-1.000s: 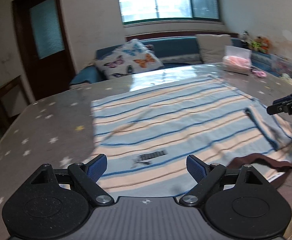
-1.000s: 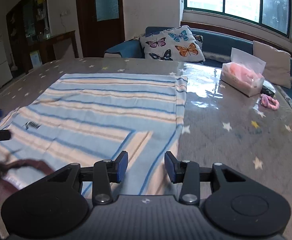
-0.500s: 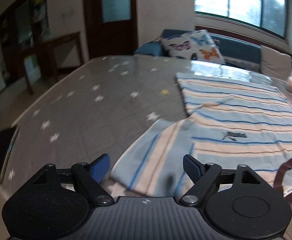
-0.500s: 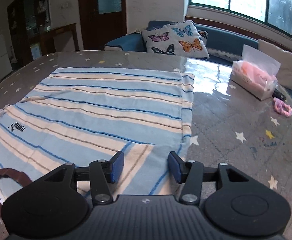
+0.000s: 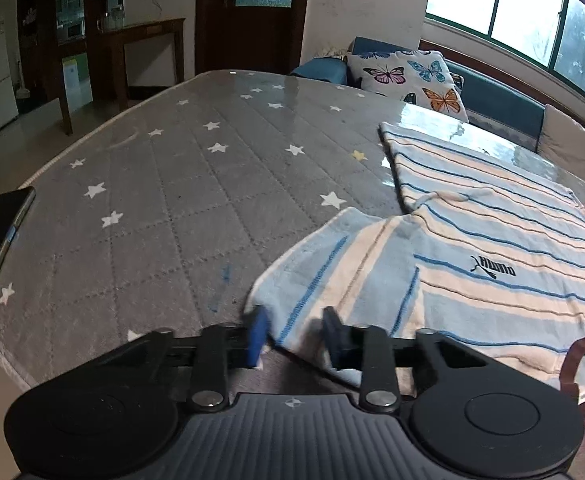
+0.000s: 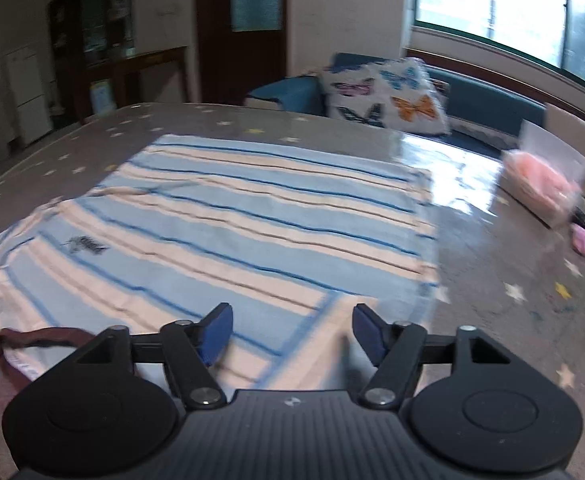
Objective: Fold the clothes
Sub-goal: 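Grasp the shirt side with the left gripper and fold it toward the center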
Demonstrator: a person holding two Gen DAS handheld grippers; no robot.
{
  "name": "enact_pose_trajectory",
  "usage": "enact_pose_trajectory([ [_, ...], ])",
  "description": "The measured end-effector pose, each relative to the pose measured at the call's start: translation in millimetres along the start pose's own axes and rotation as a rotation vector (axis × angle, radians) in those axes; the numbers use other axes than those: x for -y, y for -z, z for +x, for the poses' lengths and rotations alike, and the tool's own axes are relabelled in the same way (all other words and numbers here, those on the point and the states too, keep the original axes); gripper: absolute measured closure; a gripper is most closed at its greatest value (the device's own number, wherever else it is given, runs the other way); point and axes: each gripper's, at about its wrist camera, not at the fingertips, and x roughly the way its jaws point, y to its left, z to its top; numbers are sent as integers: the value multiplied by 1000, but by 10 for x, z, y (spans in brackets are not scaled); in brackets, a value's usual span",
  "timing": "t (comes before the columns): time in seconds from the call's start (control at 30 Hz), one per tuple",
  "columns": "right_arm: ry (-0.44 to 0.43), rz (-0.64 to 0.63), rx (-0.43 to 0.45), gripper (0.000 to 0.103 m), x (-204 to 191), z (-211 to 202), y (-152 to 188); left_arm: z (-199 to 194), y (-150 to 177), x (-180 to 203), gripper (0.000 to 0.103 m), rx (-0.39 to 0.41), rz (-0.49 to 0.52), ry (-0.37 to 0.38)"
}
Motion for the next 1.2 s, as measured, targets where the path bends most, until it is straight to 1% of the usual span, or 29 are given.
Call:
enact_pose_trajectory([
  [0.03, -22, -17, 1, 34, -80, 3, -17, 2, -2, -16, 85, 2, -3, 1],
  [0.07, -46, -36, 1, 33, -175, 10, -33, 5, -6, -38, 90, 4, -5, 3],
  [0.1, -73, -55, -3, 29, -275, 28, -47, 9, -7, -63, 95, 7, -7, 1],
  [0.13, -99, -76, -6, 25, -377, 46, -59, 6, -5, -85, 95, 9, -11, 3],
  [0.27, -188, -172, -9, 24, -837, 126, -102, -3, -9, -136, 96, 19, -21, 13],
  [0.33, -209, -224, -10, 21, -1057, 182, -115, -17, -5, -162, 97, 28, -25, 15],
  [0.4, -218, -273, -10, 21, -1249, 260, -128, -30, -11, -197, 98, 39, -27, 16],
  [0.53, -256, -329, -38, 21, -1552, 383, -105, -67, -23, -268, 98, 55, -38, 24],
  [0.67, -328, -377, -51, 21, -1793, 344, -35, -75, -2, -315, 97, 26, -57, 51],
  [0.73, -344, -409, -39, 21, -1870, 300, -30, -79, 13, -325, 96, 12, -71, 64],
  [0.77, -344, -408, -30, 21, -1880, 278, -46, -83, 15, -324, 93, 6, -77, 70],
  [0.83, -337, -384, -15, 21, -1831, 253, -104, -84, 24, -324, 77, -2, -89, 79],
  [0.87, -323, -372, -7, 21, -1809, 248, -131, -78, 28, -323, 64, -5, -96, 76],
  [0.93, -286, -351, 1, 20, -1728, 250, -187, -70, 33, -314, 63, 2, -101, 73],
  [1.03, -231, -323, -20, 20, -1645, 333, -227, -56, 28, -292, 68, 9, -94, 71],
  [1.07, -219, -321, -27, 20, -1635, 362, -223, -38, 28, -284, 87, 9, -89, 80],
  [1.1, -214, -324, -32, 20, -1642, 388, -209, -22, 27, -285, 97, 6, -88, 82],
  [1.2, -239, -344, -46, 20, -1740, 420, -149, -14, 4, -302, 102, 22, -100, 76],
])
